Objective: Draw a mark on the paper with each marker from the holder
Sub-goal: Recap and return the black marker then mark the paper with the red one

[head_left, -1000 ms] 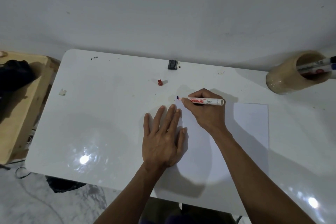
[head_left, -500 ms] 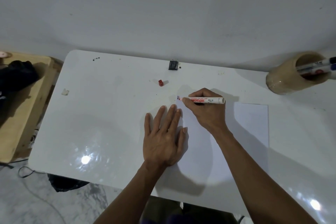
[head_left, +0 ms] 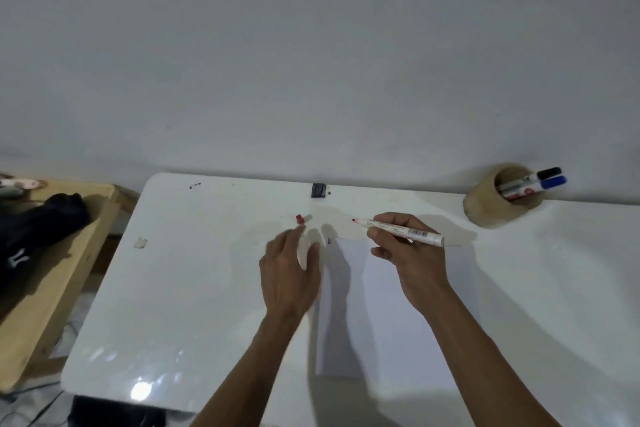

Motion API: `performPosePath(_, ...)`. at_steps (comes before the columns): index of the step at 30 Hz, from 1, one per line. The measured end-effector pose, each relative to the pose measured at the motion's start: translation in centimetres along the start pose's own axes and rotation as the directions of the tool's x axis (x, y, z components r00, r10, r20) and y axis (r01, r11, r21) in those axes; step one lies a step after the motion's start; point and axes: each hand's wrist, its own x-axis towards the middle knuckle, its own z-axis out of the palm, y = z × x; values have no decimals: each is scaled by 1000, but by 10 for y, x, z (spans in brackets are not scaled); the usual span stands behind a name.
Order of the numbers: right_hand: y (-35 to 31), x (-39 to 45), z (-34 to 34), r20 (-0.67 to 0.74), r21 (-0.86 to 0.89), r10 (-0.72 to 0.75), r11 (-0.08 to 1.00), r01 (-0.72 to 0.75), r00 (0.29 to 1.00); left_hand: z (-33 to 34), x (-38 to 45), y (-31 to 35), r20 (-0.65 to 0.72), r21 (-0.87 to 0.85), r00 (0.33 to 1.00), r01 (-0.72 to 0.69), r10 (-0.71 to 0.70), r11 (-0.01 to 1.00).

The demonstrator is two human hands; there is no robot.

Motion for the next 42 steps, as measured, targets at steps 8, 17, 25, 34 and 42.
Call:
performPosePath(8,-1,-7,-9,-75,-8,3,1000,-4,997,-1,70,5,200,310,980,-47,-17,949)
performPosePath(17,-4,-24,-2,-97,-2,0,1000,0,995,-15,52,-9,196,290,979,-2,-58,957)
performPosePath(25,-23,-81,28,-66,-86,-160,984,154,985,-75,-22,13,211,-634,969,237,-130,736)
performPosePath(34,-15,-141,44,-44,-134,-230,966,222,972,-103,-84,11,258,-743,966,220,-33,633)
performPosePath(42,-10,-167,48,-27,-213,-239,950,228,971,-114,-99,2,266,-723,961,148,75,675)
